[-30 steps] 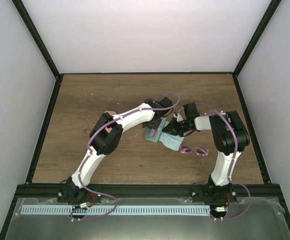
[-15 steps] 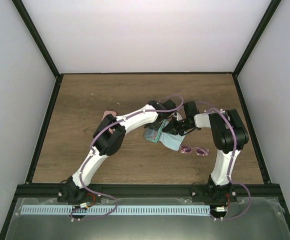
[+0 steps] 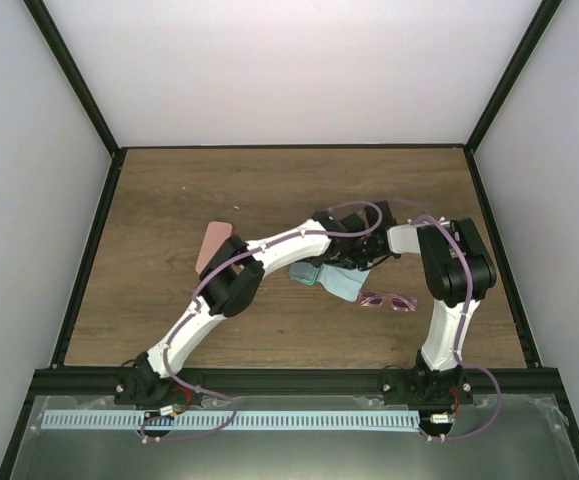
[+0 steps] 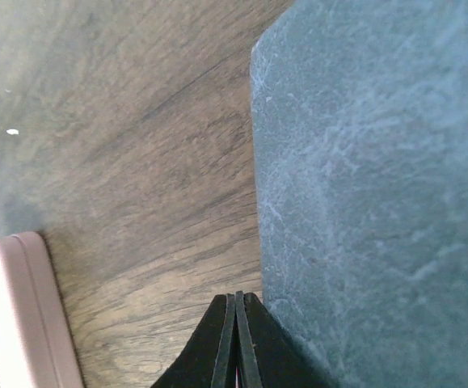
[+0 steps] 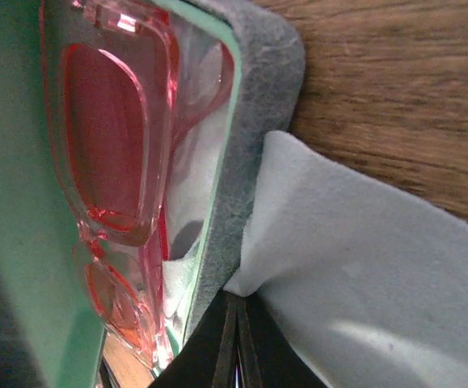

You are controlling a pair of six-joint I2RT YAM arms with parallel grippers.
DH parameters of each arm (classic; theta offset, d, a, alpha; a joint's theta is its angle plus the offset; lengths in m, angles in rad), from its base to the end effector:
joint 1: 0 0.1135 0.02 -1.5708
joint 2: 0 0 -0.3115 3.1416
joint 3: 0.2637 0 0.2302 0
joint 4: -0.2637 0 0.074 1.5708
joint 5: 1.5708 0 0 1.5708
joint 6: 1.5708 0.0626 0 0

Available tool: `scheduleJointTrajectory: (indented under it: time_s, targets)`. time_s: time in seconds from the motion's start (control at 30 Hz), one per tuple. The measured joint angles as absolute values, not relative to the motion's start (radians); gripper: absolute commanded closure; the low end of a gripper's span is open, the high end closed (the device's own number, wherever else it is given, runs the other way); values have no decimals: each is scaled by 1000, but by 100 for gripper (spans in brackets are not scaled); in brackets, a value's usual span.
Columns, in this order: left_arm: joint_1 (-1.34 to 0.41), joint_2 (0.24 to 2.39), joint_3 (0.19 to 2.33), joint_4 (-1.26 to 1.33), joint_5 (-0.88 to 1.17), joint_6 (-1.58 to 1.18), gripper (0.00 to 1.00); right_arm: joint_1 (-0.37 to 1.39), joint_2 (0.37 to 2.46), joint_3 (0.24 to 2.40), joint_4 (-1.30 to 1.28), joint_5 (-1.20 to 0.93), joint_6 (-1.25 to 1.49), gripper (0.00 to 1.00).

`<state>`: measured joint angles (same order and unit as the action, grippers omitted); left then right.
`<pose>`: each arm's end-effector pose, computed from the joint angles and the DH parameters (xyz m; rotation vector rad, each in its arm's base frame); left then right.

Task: Organize the sunglasses
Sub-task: Close the sunglasses case at the center of the board.

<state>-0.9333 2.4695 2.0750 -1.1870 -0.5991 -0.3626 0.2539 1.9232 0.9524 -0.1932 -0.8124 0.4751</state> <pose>0.3204 -0.3733 0.1517 0.7668 2.5979 0.6758 0.3262 0.1316 0.1488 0.0614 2.7746 1.3142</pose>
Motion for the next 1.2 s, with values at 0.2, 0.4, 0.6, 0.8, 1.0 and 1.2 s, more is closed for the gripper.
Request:
scheduleJointTrajectory:
  time_s: [0.2, 0.4, 0.6, 0.8, 1.0, 1.2]
  targets:
    - [-984, 2493, 2079, -1191, -701, -390, 96, 255, 1929, 978, -245, -809, 425, 98]
    - [-983, 2473, 2051, -1165, -694, -398, 96, 258, 1926, 994, -278, -787, 400, 98]
    - [-976, 2357, 1904, -1031, -630, -414, 96, 291, 1884, 1007, -332, -677, 388, 95]
    - [-970, 2233, 1766, -962, -398, -429, 95, 315, 1824, 1034, -426, -482, 378, 90]
    - [-961, 2190, 1653, -867, -197, -456, 95, 335, 1787, 1114, -461, -388, 374, 83]
    - [-907, 2121, 1546, -777, -109, -466, 95, 360, 1734, 1117, -486, -308, 395, 58]
